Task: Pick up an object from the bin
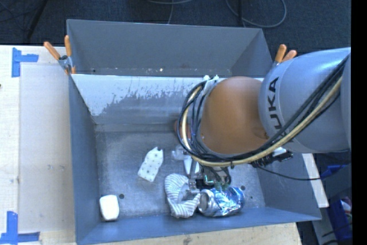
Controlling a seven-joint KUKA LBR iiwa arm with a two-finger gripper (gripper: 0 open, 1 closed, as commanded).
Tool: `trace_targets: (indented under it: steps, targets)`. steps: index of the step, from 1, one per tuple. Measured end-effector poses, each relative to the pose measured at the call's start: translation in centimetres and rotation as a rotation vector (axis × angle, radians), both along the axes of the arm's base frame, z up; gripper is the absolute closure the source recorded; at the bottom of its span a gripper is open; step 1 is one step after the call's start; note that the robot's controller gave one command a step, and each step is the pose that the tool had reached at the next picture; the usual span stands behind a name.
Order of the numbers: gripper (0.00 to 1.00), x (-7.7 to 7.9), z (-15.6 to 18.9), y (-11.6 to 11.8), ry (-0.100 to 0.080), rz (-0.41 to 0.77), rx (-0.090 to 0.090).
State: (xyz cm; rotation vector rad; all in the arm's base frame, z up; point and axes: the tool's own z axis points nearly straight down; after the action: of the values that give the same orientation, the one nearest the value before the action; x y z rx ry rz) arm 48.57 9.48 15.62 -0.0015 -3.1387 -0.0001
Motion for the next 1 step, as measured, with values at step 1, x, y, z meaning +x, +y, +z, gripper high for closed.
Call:
trace_targets:
  steps: [1]
  targets:
    - [1.00, 0.62, -7.58, -2.30, 0.007, 0.269, 0.003]
